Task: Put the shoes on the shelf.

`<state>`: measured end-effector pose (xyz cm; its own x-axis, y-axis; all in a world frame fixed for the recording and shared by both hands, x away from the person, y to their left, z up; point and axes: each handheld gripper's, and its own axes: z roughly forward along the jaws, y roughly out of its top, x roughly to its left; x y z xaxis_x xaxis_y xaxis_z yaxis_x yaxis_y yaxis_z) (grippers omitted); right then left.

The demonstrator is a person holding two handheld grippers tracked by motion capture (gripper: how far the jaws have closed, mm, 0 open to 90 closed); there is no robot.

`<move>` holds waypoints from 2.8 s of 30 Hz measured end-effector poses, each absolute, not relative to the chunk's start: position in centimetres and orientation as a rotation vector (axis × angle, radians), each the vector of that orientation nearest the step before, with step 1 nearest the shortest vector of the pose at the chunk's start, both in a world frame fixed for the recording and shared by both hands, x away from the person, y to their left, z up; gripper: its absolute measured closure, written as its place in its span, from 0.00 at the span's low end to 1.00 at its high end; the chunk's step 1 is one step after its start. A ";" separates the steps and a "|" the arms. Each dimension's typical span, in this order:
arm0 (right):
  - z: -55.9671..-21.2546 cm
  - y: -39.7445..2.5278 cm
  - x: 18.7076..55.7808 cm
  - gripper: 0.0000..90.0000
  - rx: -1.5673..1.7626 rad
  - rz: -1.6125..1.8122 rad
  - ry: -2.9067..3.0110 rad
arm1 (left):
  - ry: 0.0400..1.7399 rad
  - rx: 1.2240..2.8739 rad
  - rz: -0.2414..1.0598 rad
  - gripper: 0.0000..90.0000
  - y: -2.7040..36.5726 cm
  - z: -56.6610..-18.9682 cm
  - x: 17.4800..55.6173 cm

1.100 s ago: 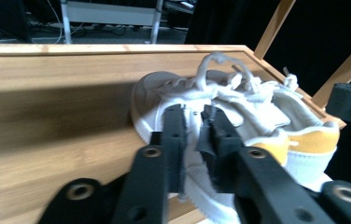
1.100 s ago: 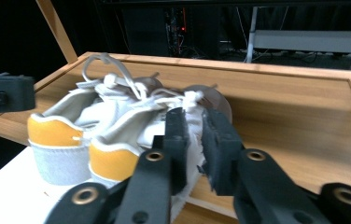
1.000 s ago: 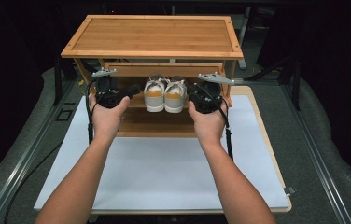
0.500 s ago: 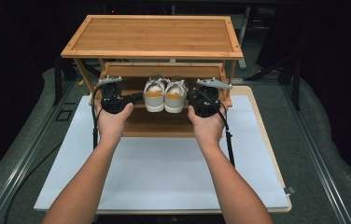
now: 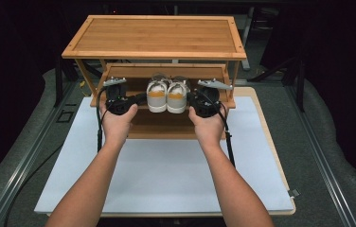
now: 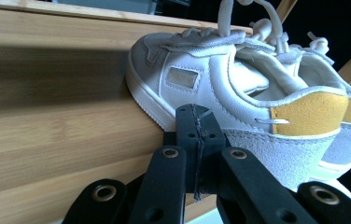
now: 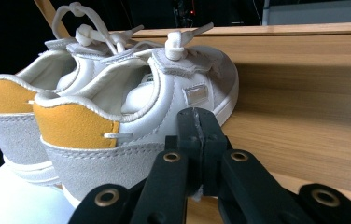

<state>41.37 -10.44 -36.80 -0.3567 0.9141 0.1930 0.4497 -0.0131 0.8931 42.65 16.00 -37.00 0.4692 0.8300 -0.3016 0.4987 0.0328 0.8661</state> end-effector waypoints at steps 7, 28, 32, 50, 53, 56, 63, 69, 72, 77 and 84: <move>-36.7 -10.2 42.6 1.00 1.428 1.345 1.807 | 1.185 1.630 0.397 1.00 15.9 -36.8 43.8; -36.5 -9.9 45.5 1.00 1.448 1.310 1.804 | 1.210 1.627 0.363 1.00 15.9 -36.8 46.4; -36.4 -9.7 45.8 1.00 1.453 1.298 1.815 | 1.224 1.637 0.375 1.00 15.9 -36.7 47.0; -36.7 -9.9 47.4 1.00 1.445 1.293 1.819 | 1.208 1.661 0.370 1.00 16.0 -37.1 48.2; -36.7 -9.9 47.6 1.00 1.448 1.292 1.829 | 1.227 1.636 0.387 1.00 15.7 -37.1 48.4; -36.7 -9.9 47.6 1.00 1.453 1.286 1.818 | 1.226 1.639 0.375 1.00 15.8 -37.1 48.5; -36.8 -9.8 47.5 1.00 1.474 1.286 1.794 | 1.211 1.618 0.374 1.00 16.1 -36.9 48.1; -36.6 -10.7 46.8 1.00 1.466 1.290 1.775 | 1.225 1.613 0.382 1.00 17.1 -36.9 47.7; -36.3 -10.9 46.3 1.00 1.456 1.280 1.764 | 1.221 1.595 0.379 1.00 17.3 -36.9 47.4; -36.4 -11.3 44.8 1.00 1.420 1.308 1.769 | 1.179 1.616 0.360 1.00 17.0 -37.2 46.2; -36.9 -12.1 42.4 1.00 1.364 1.303 1.801 | 1.125 1.645 0.403 1.00 17.9 -37.1 43.8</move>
